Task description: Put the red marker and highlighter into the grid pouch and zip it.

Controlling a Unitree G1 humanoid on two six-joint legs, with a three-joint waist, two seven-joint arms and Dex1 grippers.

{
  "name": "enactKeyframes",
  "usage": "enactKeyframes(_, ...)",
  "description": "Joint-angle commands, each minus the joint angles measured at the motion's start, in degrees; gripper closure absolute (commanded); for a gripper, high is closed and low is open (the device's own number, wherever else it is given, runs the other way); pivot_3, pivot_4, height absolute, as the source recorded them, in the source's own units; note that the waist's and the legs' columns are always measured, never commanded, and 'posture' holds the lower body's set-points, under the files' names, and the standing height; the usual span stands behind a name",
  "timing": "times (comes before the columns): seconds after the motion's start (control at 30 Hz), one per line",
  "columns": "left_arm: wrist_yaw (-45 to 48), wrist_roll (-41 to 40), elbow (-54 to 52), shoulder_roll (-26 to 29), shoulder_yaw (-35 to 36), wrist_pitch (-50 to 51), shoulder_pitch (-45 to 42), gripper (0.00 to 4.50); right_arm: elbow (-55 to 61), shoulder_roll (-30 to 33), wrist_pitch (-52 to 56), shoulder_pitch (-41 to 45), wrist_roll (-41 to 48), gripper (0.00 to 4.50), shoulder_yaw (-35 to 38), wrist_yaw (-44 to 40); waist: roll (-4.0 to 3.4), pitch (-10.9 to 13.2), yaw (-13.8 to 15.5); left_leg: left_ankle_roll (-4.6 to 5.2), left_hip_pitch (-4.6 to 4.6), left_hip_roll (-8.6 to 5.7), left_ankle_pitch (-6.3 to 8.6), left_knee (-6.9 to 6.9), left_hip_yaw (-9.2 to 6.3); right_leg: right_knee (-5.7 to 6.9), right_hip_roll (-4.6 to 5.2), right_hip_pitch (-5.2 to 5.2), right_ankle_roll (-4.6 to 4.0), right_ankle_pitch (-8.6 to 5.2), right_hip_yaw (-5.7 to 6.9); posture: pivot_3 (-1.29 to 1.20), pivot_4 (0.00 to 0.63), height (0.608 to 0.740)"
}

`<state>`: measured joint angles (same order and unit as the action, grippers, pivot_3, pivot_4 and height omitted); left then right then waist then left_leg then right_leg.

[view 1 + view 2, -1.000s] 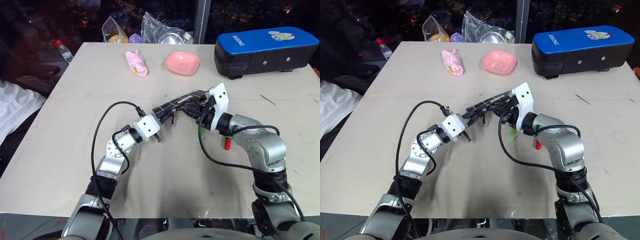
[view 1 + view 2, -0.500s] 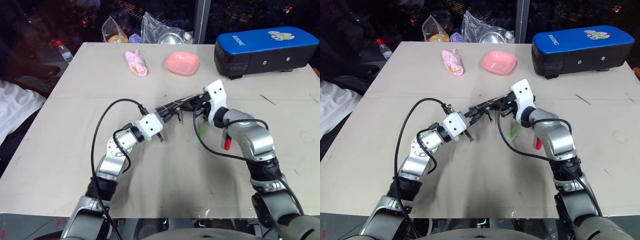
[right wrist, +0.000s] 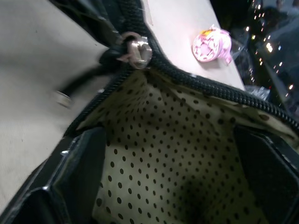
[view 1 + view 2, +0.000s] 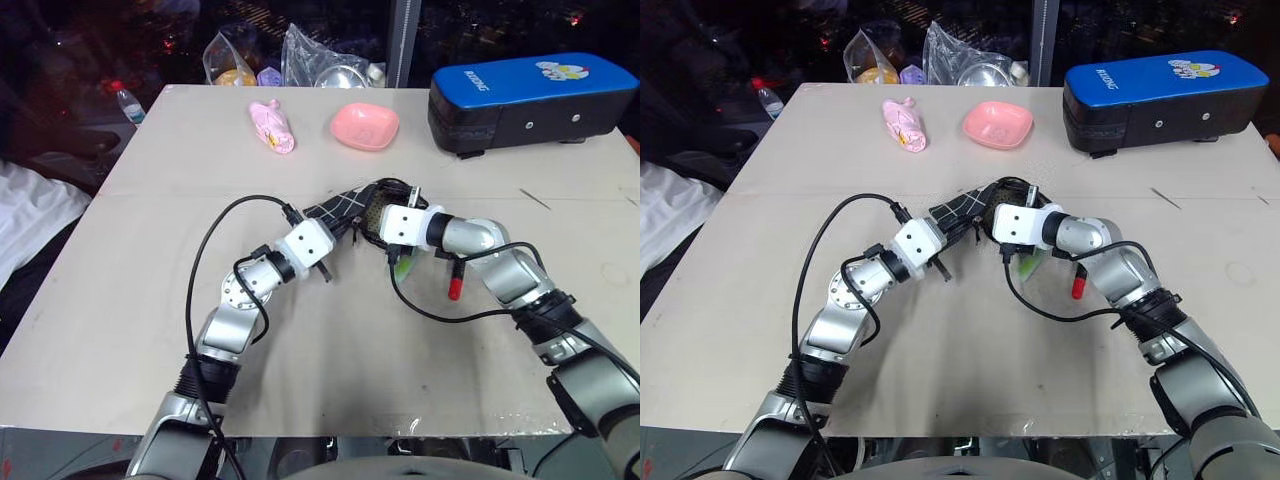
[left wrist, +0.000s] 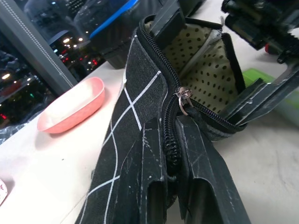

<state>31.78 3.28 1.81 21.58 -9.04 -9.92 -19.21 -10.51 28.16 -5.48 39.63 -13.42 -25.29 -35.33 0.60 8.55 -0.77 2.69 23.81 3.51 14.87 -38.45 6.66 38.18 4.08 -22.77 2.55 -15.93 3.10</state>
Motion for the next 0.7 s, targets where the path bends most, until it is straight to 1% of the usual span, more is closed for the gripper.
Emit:
enactKeyframes(0.03, -1.72, -0.24, -3.57, -0.04, 1.71, 0.95, -0.44, 4.50, 6.05, -0.20, 2.13, -2.94, 3.53, 0.03, 6.81, 1.31, 0.00, 0.00, 0.18, -0.01, 0.00, 0.01, 0.00, 0.01, 0.00, 0.00, 0.00, 0.00, 0.00, 0.00, 0.01, 0.00, 0.150, 0.740)
enactKeyframes(0.2, -1.99, -0.76, -4.60, 0.19, 2.20, 2.03, -0.07, 4.50, 19.35, -3.97, 16.85, -11.85, 12.56, 0.03, 18.01, 5.21, 0.01, 0.00, 0.33, -0.01, 0.02, 0.05, -0.01, -0.03, 0.01, 0.00, 0.01, 0.02, 0.00, 0.00, 0.00, 0.00, 0.150, 0.740)
enactKeyframes(0.27, -2.02, -0.94, -4.96, 0.25, 2.33, 2.31, 0.06, 4.50, 24.47, -5.41, 22.51, -16.00, 14.30, 0.03, 20.89, 7.01, 0.01, 0.00, 0.56, -0.01, 0.02, 0.05, 0.00, -0.01, -0.02, 0.01, 0.00, 0.03, 0.00, 0.00, 0.03, 0.00, 0.150, 0.740)
enactKeyframes(0.33, -1.97, -1.06, -5.18, 0.31, 2.43, 2.48, 0.16, 4.50, 30.14, -7.05, 27.70, -21.71, 14.89, 0.03, 23.11, 9.69, 0.01, 0.00, 0.53, -0.01, 0.02, 0.04, 0.00, -0.01, -0.01, 0.01, 0.00, 0.03, -0.01, 0.00, 0.02, 0.00, 0.150, 0.740)
enactKeyframes(0.37, -1.90, -1.10, -5.22, 0.28, 2.48, 2.62, 0.08, 4.50, 34.15, -8.29, 31.50, -26.13, 15.24, 0.03, 24.29, 11.52, 0.01, -0.01, 0.54, -0.01, 0.02, 0.04, 0.00, -0.01, -0.01, 0.02, 0.00, 0.03, -0.01, 0.00, 0.01, 0.00, 0.150, 0.740)
enactKeyframes(0.43, -1.77, -1.18, -5.30, 0.27, 2.58, 2.87, -0.03, 4.50, 40.36, -10.73, 37.99, -32.49, 15.74, 0.03, 25.70, 14.64, 0.01, -0.02, 0.99, -0.01, 0.02, 0.03, 0.00, 0.03, -0.05, 0.02, 0.00, 0.03, -0.01, 0.00, 0.04, 0.00, 0.150, 0.740)
enactKeyframes(0.53, -1.64, -1.39, -5.26, 0.25, 2.60, 3.13, 0.00, 4.50, 46.04, -15.81, 46.61, -37.99, 15.89, 0.03, 27.18, 20.01, 0.00, -0.01, 0.68, -0.02, 0.00, 0.03, -0.01, 0.02, -0.01, 0.02, -0.03, 0.01, -0.01, 0.00, -0.03, 0.00, 0.150, 0.740)
enactKeyframes(0.6, -1.57, -1.55, -5.09, 0.11, 2.43, 3.25, 0.03, 4.50, 48.16, -18.64, 52.05, -40.56, 16.09, 0.03, 27.71, 22.66, 0.00, -0.01, 0.47, -0.02, -0.04, 0.02, -0.01, 0.00, -0.02, 0.10, -0.04, 0.01, -0.01, 0.00, -0.07, 0.00, 0.150, 0.740)
enactKeyframes(0.7, -1.45, -1.60, -4.87, -0.11, 2.06, 3.31, -0.07, 4.50, 49.23, -21.02, 59.63, -41.93, 16.98, 0.03, 28.31, 24.50, 0.01, -0.02, 0.34, -0.03, -0.05, 0.00, -0.01, 0.00, -0.09, 0.17, -0.04, 0.02, -0.02, 0.00, -0.05, 0.00, 0.150, 0.740)
